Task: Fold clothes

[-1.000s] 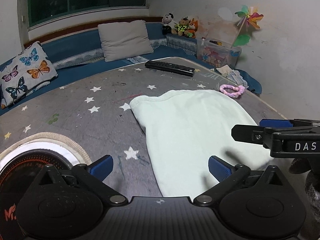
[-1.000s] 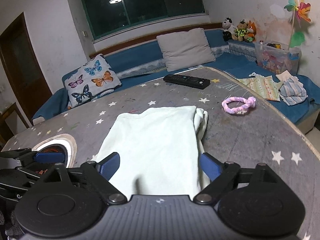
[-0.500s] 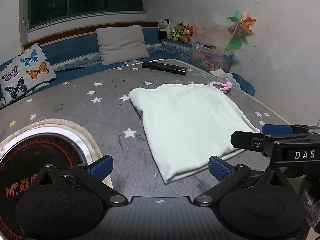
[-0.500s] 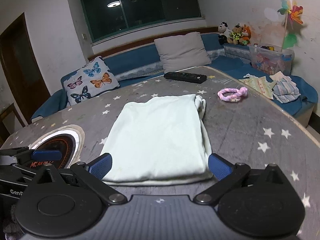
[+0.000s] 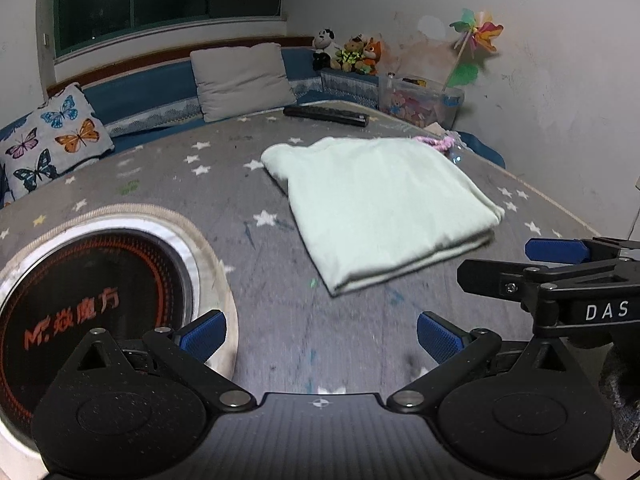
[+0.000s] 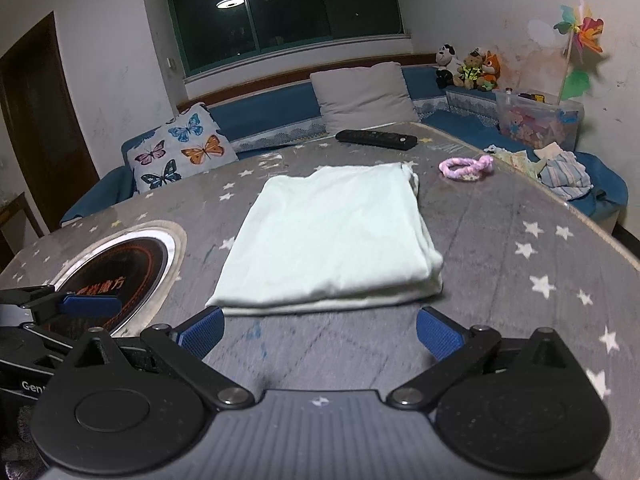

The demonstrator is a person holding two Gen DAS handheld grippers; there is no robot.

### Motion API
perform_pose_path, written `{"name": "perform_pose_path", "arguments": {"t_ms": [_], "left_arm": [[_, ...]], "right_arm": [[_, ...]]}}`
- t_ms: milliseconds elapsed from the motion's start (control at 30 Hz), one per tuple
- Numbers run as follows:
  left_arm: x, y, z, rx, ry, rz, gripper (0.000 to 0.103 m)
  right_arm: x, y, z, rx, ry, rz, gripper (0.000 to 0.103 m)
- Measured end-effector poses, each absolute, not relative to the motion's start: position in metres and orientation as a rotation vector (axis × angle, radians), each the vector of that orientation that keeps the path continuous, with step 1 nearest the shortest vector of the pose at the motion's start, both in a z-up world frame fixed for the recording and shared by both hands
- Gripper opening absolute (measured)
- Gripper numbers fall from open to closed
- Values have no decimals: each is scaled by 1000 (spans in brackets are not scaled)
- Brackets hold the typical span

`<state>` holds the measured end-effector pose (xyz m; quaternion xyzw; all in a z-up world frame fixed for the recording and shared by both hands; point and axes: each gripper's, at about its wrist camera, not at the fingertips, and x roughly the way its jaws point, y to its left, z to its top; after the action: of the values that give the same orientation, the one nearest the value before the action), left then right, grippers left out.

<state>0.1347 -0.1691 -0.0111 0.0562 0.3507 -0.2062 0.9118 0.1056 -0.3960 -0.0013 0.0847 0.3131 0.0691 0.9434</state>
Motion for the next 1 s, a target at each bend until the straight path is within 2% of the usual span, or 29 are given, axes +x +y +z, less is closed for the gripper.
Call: {"name": "perform_pose_path", "arguments": {"t_ms": [567,1000], "left_arm": [[116,-158,-20,133,765,-399,103],[125,-156,-17,125,766,-385,103]], "right_arm": [[86,-391,-9,201,656,94,103],[109,-393,9,171,600,158,103]]}}
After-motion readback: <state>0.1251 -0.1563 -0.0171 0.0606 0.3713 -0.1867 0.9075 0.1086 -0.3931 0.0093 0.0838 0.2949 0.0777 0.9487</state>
